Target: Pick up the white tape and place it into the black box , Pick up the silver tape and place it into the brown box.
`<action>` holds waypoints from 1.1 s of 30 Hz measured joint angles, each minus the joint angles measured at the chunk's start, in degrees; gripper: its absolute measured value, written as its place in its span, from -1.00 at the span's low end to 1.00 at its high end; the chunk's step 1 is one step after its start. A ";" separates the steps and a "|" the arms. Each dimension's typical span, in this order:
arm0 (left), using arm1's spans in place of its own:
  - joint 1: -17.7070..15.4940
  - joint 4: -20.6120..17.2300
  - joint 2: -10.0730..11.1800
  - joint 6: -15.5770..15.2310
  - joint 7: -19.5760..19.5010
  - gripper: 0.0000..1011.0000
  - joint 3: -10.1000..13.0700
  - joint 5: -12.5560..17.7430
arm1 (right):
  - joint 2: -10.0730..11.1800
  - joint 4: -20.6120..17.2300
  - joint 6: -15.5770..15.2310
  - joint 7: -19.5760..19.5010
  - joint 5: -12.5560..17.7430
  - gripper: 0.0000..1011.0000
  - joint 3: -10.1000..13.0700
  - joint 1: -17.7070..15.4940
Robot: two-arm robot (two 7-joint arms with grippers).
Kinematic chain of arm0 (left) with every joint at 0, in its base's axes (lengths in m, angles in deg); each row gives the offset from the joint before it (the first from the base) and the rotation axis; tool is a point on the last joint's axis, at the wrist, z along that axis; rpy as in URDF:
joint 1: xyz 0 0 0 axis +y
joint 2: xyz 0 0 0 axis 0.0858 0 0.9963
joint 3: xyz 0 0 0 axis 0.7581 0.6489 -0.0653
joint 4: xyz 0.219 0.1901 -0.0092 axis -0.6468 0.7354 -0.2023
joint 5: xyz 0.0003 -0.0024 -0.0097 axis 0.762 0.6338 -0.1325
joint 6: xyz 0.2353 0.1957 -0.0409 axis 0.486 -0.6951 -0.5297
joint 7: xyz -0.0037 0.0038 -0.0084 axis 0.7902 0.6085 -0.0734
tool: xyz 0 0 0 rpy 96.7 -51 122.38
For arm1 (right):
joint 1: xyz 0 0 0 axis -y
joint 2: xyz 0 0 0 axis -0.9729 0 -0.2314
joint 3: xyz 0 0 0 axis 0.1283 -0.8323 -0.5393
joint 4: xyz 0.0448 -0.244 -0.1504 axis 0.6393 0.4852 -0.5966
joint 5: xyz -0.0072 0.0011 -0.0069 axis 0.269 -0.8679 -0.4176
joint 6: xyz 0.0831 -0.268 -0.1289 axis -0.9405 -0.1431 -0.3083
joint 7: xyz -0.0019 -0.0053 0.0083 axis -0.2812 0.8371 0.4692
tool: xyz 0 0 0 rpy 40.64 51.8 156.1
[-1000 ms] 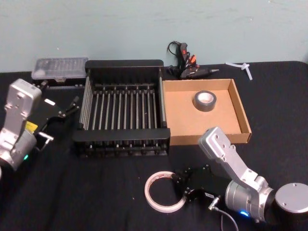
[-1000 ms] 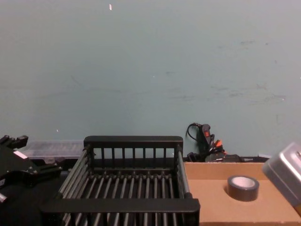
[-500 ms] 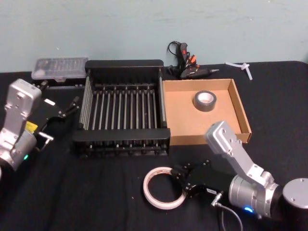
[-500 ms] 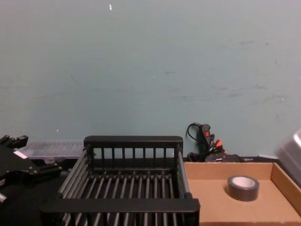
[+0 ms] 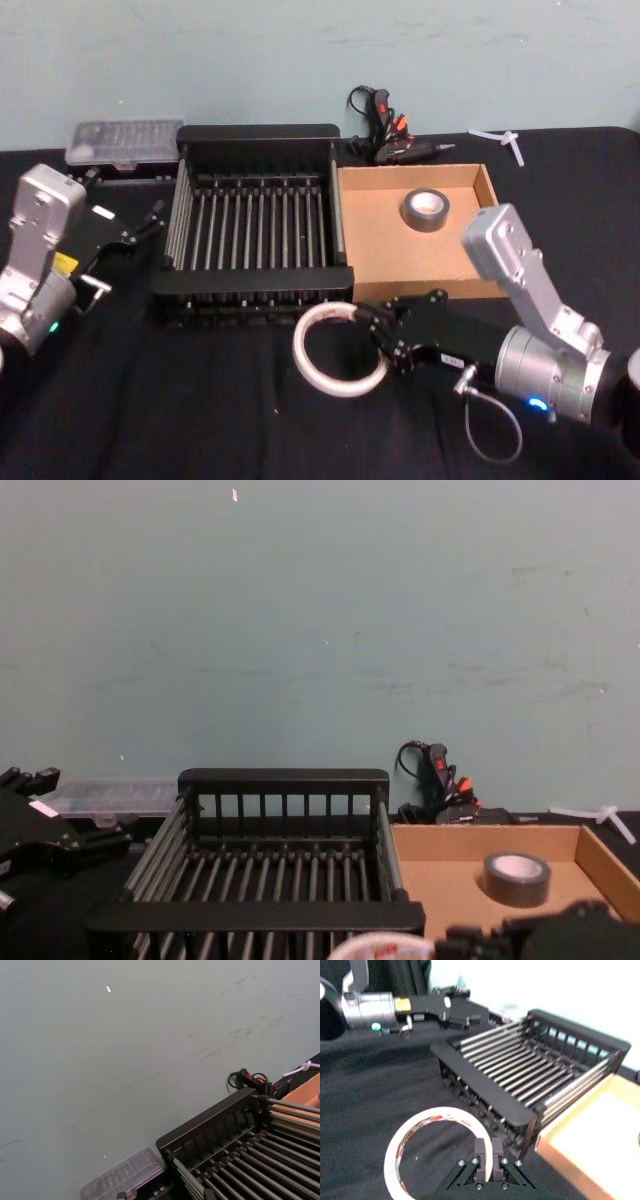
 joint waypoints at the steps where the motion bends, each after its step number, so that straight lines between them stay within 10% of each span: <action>1: 0.00 0.00 0.00 0.00 0.00 0.98 0.00 0.00 | 0.03 -0.09 0.09 0.00 0.19 -0.82 0.08 0.14; 15: 0.00 0.00 0.00 0.00 0.00 0.98 0.00 0.00 | -2.72 2.18 1.46 -2.24 2.41 -0.83 -0.21 7.27; 33: 0.00 0.00 0.00 0.00 0.00 0.98 0.00 0.00 | -12.89 16.82 1.69 -8.51 -1.23 -0.83 -4.02 20.82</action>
